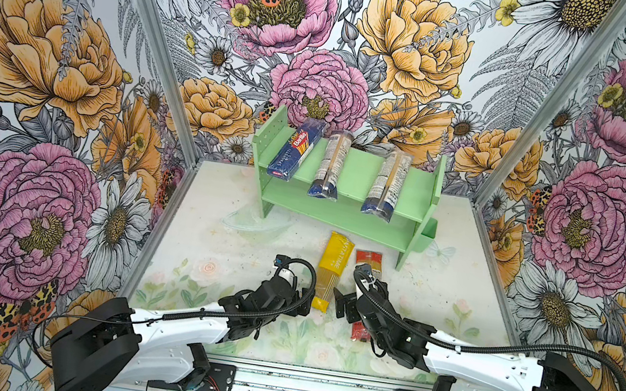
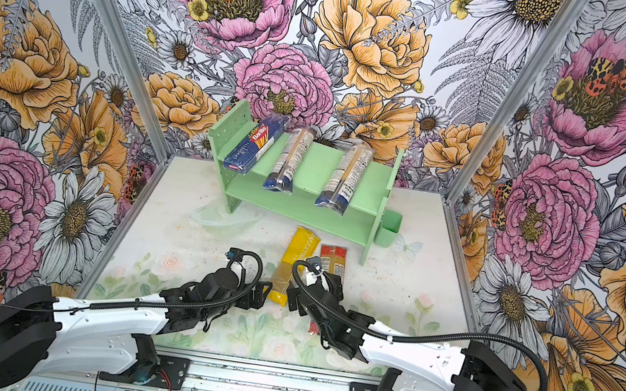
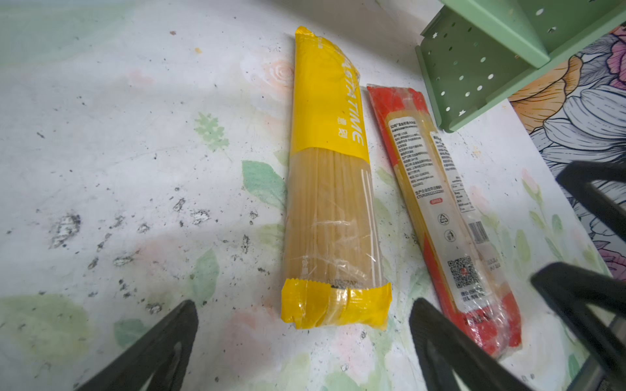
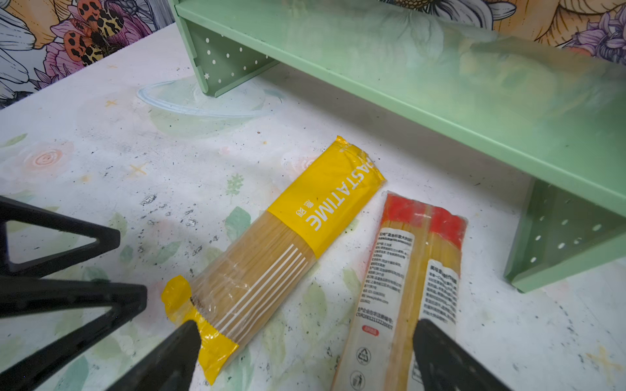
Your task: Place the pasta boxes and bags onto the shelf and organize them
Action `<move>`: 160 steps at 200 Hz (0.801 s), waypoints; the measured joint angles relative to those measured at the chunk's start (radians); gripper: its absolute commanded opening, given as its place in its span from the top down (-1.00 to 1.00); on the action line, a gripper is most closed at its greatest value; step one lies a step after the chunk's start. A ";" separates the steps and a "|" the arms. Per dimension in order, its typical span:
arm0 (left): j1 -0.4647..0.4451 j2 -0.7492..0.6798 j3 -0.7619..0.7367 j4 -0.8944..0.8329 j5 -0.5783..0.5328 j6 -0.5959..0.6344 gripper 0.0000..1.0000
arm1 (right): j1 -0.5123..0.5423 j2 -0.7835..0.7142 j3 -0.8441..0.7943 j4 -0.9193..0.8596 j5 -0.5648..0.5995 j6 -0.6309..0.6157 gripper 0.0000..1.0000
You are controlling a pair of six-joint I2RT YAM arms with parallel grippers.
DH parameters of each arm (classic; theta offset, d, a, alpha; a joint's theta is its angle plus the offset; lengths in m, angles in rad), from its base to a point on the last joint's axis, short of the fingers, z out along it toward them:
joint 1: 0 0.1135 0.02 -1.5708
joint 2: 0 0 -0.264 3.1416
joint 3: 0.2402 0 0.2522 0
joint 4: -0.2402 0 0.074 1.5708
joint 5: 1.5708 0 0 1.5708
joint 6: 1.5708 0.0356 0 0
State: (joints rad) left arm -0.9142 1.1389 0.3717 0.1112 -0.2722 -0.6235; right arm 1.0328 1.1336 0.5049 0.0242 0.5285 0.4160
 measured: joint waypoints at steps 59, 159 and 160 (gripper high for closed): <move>-0.105 0.072 0.014 0.063 -0.055 0.138 -0.98 | -0.071 -0.172 -0.081 -0.084 0.005 0.002 -0.99; -0.196 0.319 0.114 0.184 -0.185 0.299 -0.97 | -0.103 -0.231 -0.119 -0.122 0.021 0.016 -0.99; -0.197 0.324 0.116 0.185 -0.188 0.301 -0.98 | -0.104 -0.231 -0.119 -0.122 0.021 0.016 -0.99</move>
State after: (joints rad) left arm -1.1110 1.4628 0.4877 0.2958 -0.4599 -0.3229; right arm 0.9291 0.9024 0.3859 -0.0975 0.5491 0.4324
